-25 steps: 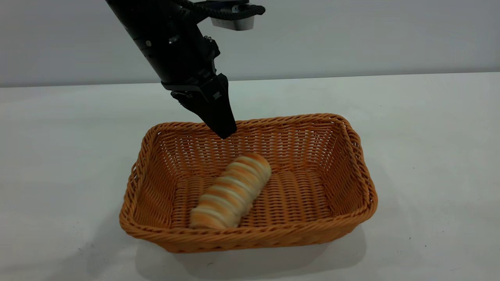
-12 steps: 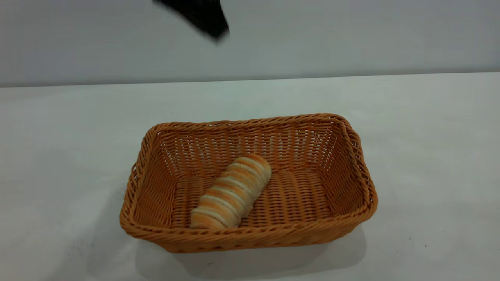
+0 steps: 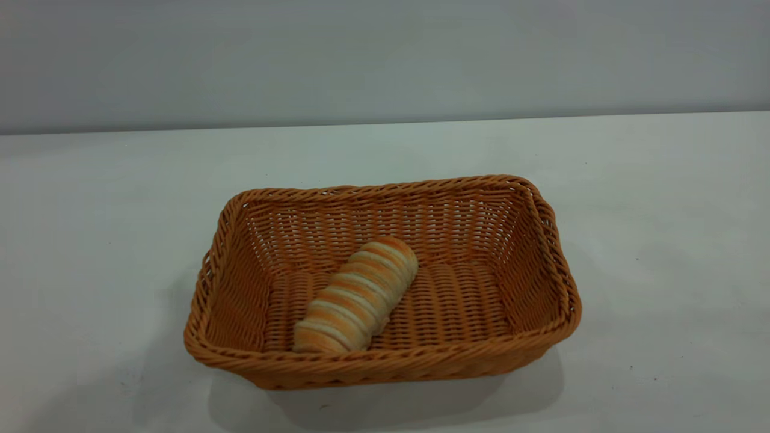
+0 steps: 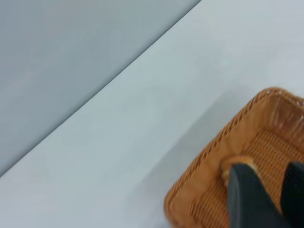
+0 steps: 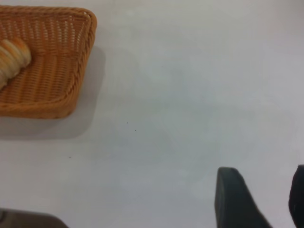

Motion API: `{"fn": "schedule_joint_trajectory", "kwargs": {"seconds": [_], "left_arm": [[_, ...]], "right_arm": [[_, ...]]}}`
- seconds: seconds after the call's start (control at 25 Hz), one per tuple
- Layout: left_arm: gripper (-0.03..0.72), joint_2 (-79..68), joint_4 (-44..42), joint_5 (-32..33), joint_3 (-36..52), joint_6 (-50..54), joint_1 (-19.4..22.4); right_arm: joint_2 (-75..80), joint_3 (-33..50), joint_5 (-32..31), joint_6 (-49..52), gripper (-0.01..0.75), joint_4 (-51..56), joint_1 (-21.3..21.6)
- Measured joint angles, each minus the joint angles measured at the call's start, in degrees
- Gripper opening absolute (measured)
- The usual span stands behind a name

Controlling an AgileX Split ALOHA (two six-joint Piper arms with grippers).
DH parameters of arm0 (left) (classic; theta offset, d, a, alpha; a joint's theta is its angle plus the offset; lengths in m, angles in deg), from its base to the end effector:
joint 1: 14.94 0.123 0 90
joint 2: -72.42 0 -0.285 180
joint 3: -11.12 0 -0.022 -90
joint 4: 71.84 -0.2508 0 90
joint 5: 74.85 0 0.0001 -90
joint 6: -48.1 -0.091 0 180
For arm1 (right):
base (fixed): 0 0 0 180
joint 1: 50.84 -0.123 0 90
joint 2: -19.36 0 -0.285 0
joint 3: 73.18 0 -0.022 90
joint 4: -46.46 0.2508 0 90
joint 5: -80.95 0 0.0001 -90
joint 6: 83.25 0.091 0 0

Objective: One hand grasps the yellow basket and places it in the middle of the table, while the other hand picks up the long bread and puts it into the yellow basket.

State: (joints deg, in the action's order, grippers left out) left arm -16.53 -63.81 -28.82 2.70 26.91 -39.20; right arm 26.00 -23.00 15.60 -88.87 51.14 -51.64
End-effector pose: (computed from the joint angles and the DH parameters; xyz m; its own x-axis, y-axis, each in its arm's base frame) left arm 0.2802 -0.1363 0.4173 -0.3898 0.4691 -0.7925 0.6099 0.7762 0.1594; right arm -0.0085 0.0066 0.2633 -0.5253 -0.0711 -0.8479 -0.1105 0.9938 -0.0148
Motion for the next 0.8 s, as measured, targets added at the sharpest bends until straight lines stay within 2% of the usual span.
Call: {"fn": "schedule_joint_trajectory", "kwargs": {"seconds": [0.36,0.6,0.8], "left_arm": [[0.233,17.96,-13.95,12.14,0.0,9.74,0.0],[0.235,33.59,-14.72,20.62,-0.26,12.74,0.0],[0.235,48.44,-13.28,20.91,4.27,15.35,0.0]], "right_arm": [[0.0,0.0,0.0,0.0,0.325,0.0,0.0],[0.0,0.0,0.0,0.0,0.325,0.0,0.0],[0.0,0.0,0.0,0.0,0.325,0.0,0.0]]}}
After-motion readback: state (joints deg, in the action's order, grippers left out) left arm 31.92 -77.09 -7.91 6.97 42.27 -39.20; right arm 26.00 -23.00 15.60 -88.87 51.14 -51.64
